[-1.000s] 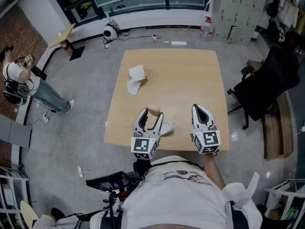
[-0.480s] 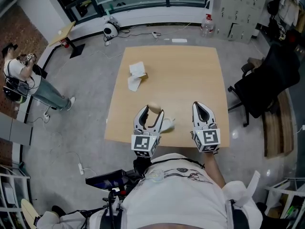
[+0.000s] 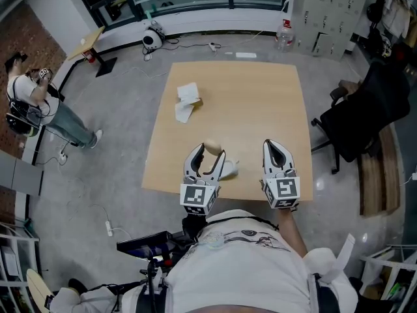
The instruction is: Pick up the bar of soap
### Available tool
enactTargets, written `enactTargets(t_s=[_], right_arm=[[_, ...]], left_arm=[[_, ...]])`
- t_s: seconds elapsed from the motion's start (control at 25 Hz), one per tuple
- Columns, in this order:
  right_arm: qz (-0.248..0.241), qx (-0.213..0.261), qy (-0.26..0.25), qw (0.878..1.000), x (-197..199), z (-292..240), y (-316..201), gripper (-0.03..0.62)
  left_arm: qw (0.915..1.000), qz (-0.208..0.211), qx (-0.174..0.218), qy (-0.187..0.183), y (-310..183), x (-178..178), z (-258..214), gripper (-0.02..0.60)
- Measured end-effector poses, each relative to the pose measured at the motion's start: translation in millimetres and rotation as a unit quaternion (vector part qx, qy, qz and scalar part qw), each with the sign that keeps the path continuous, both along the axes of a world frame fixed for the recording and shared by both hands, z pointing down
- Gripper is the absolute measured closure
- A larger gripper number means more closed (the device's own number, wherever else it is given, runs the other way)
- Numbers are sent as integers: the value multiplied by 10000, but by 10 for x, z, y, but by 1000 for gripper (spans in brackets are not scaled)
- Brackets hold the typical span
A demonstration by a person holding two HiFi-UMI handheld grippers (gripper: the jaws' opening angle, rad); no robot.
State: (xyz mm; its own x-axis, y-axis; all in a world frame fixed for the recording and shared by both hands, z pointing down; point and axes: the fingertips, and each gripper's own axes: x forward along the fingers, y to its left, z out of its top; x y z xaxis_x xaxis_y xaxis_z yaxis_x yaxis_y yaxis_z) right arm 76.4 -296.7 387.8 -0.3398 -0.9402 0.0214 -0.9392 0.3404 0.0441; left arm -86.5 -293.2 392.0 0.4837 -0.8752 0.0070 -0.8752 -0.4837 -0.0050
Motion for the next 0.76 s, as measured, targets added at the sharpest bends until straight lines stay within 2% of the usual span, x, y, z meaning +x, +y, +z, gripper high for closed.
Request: enactTargets(t_s=[0.76], right_arm=[[-4, -49, 14, 10000, -56, 8, -11, 591]], left_arm=[[10000, 12, -14, -22, 0, -30, -32, 331]])
